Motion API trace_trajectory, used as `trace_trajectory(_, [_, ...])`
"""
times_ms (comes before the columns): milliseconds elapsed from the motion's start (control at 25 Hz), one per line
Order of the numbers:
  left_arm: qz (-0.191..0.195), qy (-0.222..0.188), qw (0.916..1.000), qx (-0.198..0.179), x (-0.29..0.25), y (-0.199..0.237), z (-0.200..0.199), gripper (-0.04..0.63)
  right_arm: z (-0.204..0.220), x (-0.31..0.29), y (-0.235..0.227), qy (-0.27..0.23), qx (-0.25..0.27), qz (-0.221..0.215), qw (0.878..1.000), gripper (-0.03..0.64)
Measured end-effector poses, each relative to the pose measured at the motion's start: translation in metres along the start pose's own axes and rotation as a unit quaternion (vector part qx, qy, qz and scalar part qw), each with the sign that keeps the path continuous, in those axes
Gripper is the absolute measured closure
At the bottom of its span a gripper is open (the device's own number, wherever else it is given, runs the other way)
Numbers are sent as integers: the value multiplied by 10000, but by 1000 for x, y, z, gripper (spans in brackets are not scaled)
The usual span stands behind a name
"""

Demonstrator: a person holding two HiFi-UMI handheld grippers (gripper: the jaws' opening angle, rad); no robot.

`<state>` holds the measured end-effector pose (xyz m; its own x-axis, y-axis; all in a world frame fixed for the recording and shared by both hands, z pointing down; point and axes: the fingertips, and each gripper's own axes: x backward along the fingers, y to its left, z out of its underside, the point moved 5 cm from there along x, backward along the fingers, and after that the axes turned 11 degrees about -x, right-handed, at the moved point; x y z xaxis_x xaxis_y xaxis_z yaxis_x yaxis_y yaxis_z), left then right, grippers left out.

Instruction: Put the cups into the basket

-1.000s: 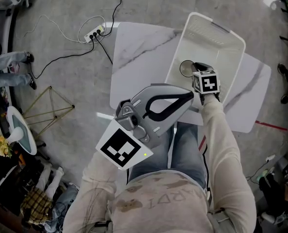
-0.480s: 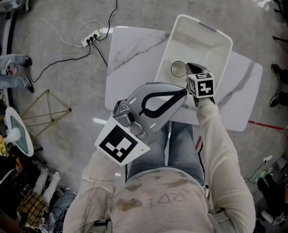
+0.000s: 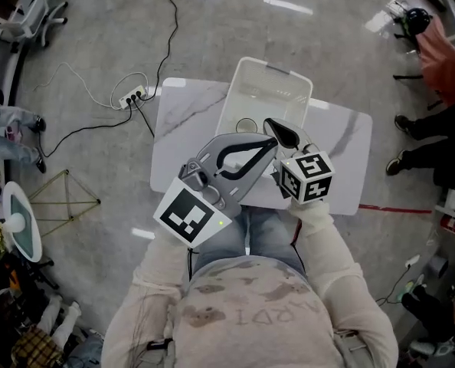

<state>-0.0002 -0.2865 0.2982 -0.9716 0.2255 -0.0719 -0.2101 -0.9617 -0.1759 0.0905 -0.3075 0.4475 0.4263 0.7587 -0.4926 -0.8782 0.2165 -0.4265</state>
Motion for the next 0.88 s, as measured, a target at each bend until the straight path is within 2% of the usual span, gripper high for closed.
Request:
trace_trajectory(200, [-65, -157, 9997, -176, -3, -25, -41, 595, -37, 84, 38, -741, 347, -297, 9962, 594])
trace_trajectory(440, [-349, -277, 9990, -16, -8, -51, -74, 595, -64, 175, 58, -1564, 486, -712, 9839, 594])
trace_trajectory(680, [-546, -160, 9984, 15, -17, -75, -90, 595, -79, 236, 67, -1913, 723, -872, 9750, 594])
trace_trajectory(880, [-584, -155, 9982, -25, -19, -92, -98, 595, -82, 256, 80, -2057, 1004, -1152, 9666, 594])
